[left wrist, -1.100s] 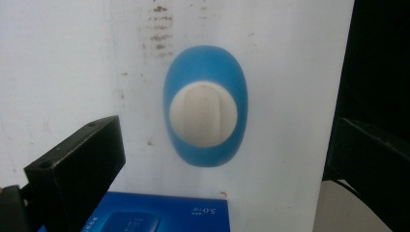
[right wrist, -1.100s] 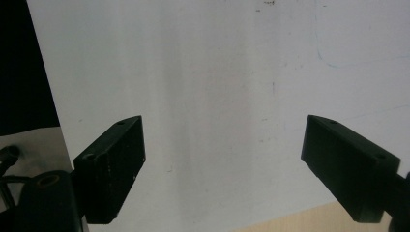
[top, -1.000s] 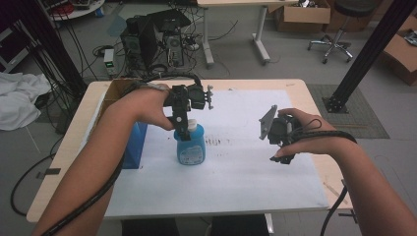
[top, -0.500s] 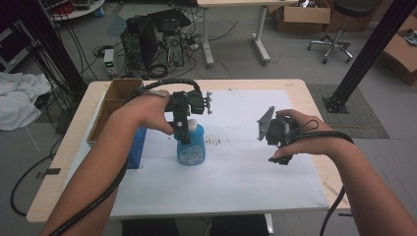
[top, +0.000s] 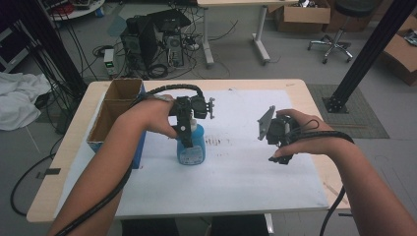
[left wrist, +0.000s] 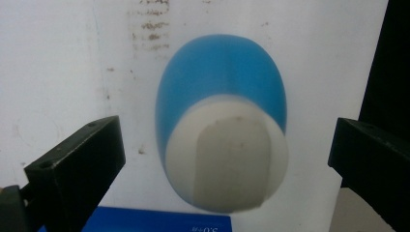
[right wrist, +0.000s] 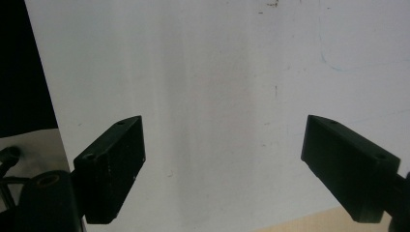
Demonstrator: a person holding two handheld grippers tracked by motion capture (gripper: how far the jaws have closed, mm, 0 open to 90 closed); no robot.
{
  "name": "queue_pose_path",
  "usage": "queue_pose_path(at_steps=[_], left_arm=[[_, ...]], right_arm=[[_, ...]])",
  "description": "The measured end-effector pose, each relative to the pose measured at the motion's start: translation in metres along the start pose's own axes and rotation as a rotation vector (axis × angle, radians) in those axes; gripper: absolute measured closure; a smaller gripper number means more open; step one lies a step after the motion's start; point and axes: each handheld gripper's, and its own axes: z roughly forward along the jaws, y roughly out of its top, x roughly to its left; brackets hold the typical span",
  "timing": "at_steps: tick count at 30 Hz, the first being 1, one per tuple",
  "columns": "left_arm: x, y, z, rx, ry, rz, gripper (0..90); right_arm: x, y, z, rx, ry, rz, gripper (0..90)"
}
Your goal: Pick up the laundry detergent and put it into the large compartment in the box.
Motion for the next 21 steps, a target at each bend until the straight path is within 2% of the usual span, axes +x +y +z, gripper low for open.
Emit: queue_pose_path(at_steps=[12,21], left_arm=[[0.001,0.002,0.014,0.014,0.006,0.001,0.4],[-0.002,0.003,0.015,0.011,0.029,0.019,0.9]], right_arm=[[0.000,-0.001,0.000,-0.002,-0.002,0.004,15.7],[-0.001,0.000,0.000,0.005,-0.008,0.002,15.7]])
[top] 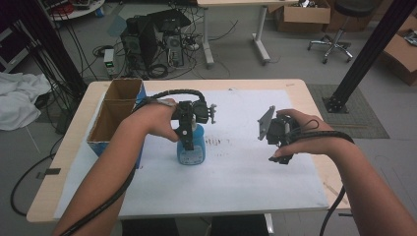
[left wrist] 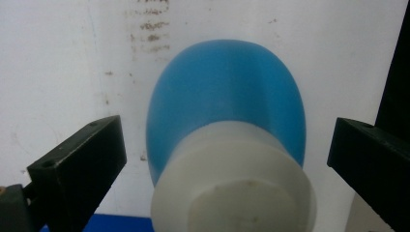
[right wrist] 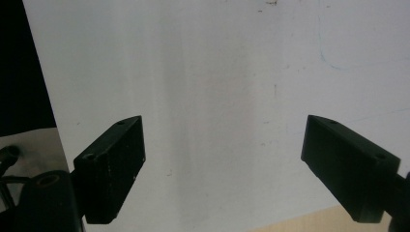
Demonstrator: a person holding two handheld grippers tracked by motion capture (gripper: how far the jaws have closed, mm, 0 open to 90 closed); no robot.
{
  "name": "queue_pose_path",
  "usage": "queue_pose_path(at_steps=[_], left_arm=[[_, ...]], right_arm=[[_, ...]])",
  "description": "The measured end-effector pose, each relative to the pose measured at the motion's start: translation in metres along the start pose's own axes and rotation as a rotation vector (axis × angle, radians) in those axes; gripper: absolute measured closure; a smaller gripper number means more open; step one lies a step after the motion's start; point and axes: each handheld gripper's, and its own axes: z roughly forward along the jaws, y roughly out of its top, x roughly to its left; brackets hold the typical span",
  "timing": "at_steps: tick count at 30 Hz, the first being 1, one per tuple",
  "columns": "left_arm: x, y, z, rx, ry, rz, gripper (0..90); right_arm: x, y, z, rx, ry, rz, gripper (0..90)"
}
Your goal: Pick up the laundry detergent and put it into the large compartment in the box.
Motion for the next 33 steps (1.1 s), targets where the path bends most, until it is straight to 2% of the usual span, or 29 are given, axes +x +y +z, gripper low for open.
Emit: queue_pose_path(at_steps=[9,16,27,33], left_arm=[[-0.0018,-0.0005,0.0053,0.018,0.022,0.018,2.7],[-0.0022,0.0001,0.0062,0.009,0.026,0.027,6.8],[-0.0022,0.0004,0.0091,0.023,0.028,0.027,15.4],[-0.0018,0.0010,0.0092,0.030,0.041,0.026,15.9]], right_arm=[[-0.0010,-0.0005,-0.0008,-0.001,-0.011,0.005,15.7],[-0.0008,0.0000,0.0013,-0.001,-0.007,0.006,15.7],[-0.0013,0.0006,0.0027,-0.003,-0.005,0.005,15.7],[-0.0013,0.0003,0.0040,-0.004,-0.004,0.009,15.7]])
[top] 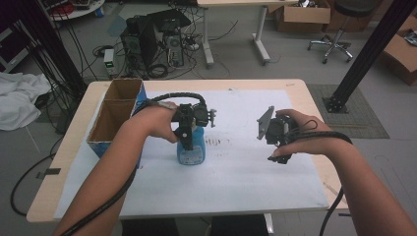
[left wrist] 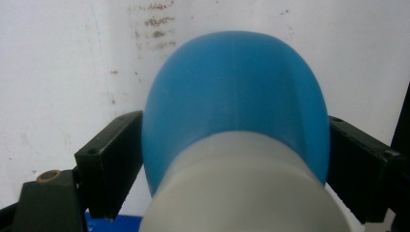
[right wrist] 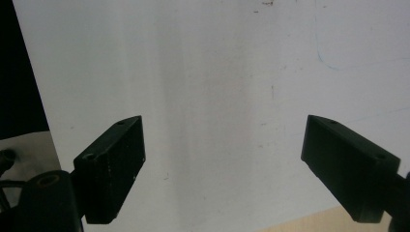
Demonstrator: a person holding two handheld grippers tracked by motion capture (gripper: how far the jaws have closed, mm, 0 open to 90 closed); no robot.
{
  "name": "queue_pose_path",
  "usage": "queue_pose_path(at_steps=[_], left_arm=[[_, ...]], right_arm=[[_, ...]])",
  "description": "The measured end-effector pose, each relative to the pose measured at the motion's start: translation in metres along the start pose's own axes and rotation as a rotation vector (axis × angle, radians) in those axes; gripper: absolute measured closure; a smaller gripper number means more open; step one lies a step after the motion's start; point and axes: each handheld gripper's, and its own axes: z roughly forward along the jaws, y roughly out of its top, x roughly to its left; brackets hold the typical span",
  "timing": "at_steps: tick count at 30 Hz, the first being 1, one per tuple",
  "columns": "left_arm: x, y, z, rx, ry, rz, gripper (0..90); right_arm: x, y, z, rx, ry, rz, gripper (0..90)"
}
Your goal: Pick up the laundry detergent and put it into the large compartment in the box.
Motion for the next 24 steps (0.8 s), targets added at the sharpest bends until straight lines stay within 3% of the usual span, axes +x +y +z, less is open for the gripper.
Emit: queue_pose_path(at_steps=[24], left_arm=[[-0.0025,-0.0001,-0.0004,-0.003,0.003,0.004,26.1]], right_arm=[[0.0012,0.0019,0.0026,0.013,0.004,0.001,15.7]])
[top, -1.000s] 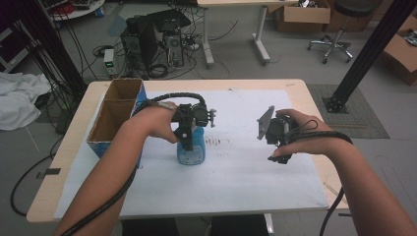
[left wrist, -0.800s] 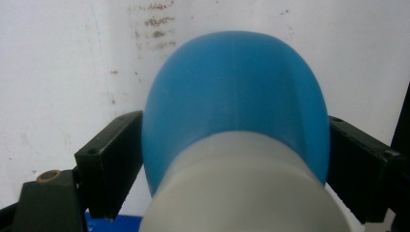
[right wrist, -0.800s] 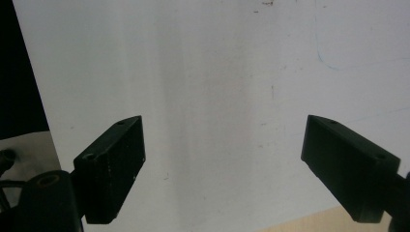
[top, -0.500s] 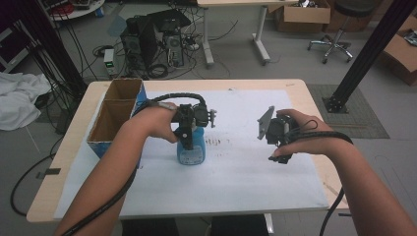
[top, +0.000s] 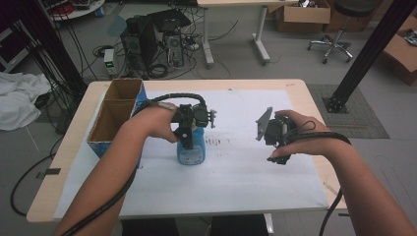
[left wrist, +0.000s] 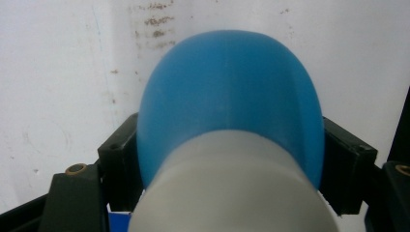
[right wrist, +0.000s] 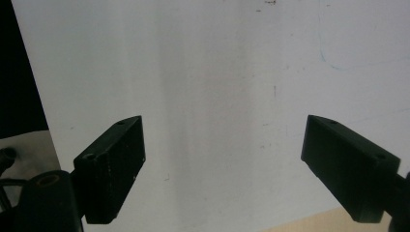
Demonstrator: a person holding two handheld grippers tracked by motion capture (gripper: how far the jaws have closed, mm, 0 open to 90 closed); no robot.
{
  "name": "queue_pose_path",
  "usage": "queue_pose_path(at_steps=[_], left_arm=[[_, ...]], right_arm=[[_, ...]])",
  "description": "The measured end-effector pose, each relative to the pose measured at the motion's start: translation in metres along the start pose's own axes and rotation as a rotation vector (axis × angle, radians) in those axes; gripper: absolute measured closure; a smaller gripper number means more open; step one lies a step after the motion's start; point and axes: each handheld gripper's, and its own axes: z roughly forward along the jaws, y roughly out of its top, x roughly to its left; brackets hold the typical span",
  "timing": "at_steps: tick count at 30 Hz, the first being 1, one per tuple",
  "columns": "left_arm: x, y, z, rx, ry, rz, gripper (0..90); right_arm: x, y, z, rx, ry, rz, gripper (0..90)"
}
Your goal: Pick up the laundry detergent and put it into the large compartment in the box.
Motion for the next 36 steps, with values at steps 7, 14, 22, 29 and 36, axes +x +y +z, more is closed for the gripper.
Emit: queue_pose_path(at_steps=[7,14,22,29,36], left_arm=[[0.000,0.002,0.001,-0.005,-0.001,-0.001,33.1],[0.001,0.002,0.001,-0.003,-0.001,0.002,36.4],[0.000,0.003,-0.001,0.025,-0.011,0.014,38.2],[-0.001,-0.004,-0.015,0.010,-0.001,-0.013,38.4],[-0.003,-0.009,-0.037,-0.012,-0.004,-0.047,38.4]], right_arm=[[0.000,-0.001,-0.001,-0.006,-0.004,-0.002,15.7],[0.000,-0.004,0.000,-0.007,-0.003,0.002,15.7],[0.001,-0.003,0.000,-0.011,-0.004,0.002,15.7],[0.001,-0.003,-0.003,-0.009,-0.009,0.002,15.7],[0.002,-0.002,-0.005,-0.015,-0.013,0.002,15.7]])
